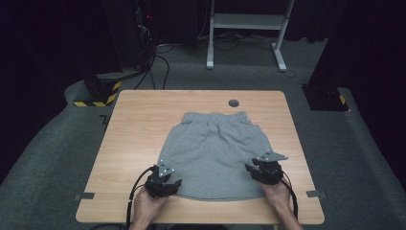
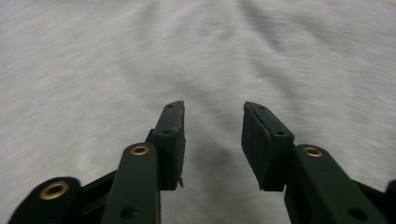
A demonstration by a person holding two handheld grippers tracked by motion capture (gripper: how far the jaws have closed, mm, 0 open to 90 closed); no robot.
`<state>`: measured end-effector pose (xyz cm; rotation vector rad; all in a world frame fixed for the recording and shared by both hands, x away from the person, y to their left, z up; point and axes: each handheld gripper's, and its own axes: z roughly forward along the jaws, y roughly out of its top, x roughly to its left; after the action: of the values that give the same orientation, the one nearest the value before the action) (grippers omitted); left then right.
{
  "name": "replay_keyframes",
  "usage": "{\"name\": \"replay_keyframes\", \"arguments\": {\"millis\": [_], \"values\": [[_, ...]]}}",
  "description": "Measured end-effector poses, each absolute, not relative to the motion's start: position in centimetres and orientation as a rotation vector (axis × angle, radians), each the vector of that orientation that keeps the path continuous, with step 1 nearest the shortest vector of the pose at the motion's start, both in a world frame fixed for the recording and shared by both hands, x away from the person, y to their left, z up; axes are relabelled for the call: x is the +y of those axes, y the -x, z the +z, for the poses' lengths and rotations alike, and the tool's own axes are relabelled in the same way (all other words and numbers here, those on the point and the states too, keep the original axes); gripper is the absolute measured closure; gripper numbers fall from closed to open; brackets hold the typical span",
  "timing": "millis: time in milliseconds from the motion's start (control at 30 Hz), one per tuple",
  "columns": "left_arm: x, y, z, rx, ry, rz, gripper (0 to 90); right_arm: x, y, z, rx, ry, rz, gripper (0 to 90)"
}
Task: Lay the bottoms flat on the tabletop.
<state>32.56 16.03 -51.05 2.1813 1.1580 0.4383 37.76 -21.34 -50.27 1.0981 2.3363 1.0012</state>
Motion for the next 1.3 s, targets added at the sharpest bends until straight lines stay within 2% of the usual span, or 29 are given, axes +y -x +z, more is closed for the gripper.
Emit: {"name": "replay_keyframes", "arguments": {"millis": [100,133,267,333,400,500,633,700,733,767,833,900,1033,1167,1300], "values": [[16.0,-32.8,-51.1,1.150,-2.186,0.432,60.4,-20.5,-36.6,-49.8,2.399,-1.033,1.000,64.8],[16.1,-32.9,-51.0,1.140,-2.200,0.438,64.9,-20.1,-36.2,-50.0,2.441,-1.015,0.986,71.3],[16.3,-32.1,-51.1,1.123,-2.199,0.429,81.1,-19.9,-35.5,-51.2,2.513,-0.958,0.929,86.8],[16.6,-31.7,-51.1,1.120,-2.195,0.409,86.6,-20.1,-34.9,-51.1,2.541,-0.943,0.939,88.5],[16.9,-31.5,-51.0,1.125,-2.186,0.359,87.2,-20.1,-34.3,-51.1,2.555,-0.913,0.936,88.5],[17.3,-31.6,-50.9,1.121,-2.163,0.314,83.5,-20.1,-34.0,-50.9,2.555,-0.896,0.949,84.0],[17.0,-33.9,-49.9,1.103,-2.133,0.384,62.4,-20.4,-35.5,-50.0,2.450,-0.954,1.028,72.3],[16.8,-34.8,-49.7,1.096,-2.127,0.409,58.8,-20.4,-36.4,-49.7,2.429,-0.980,1.041,70.4],[16.4,-36.9,-49.4,1.094,-2.117,0.436,56.7,-20.3,-38.1,-49.4,2.378,-0.972,1.081,69.0],[16.4,-36.9,-49.4,1.094,-2.117,0.436,55.7,-20.3,-38.1,-49.4,2.378,-0.972,1.081,69.0],[15.7,-40.2,-49.7,1.091,-2.078,0.437,54.8,-19.9,-41.0,-48.9,2.381,-1.079,1.159,80.6],[15.2,-42.1,-50.1,1.114,-2.058,0.436,53.2,-19.1,-42.9,-48.8,2.397,-1.119,1.143,84.6],[14.5,-44.5,-50.7,1.148,-2.003,0.427,50.2,-16.8,-45.8,-49.2,2.396,-1.134,1.111,84.9],[14.4,-45.3,-51.2,1.168,-1.969,0.444,47.5,-15.3,-47.8,-50.1,2.322,-1.170,1.136,80.5],[15.0,-45.8,-52.3,1.184,-2.011,0.473,46.1,-14.6,-49.1,-50.8,2.315,-1.208,1.110,79.4]]}}
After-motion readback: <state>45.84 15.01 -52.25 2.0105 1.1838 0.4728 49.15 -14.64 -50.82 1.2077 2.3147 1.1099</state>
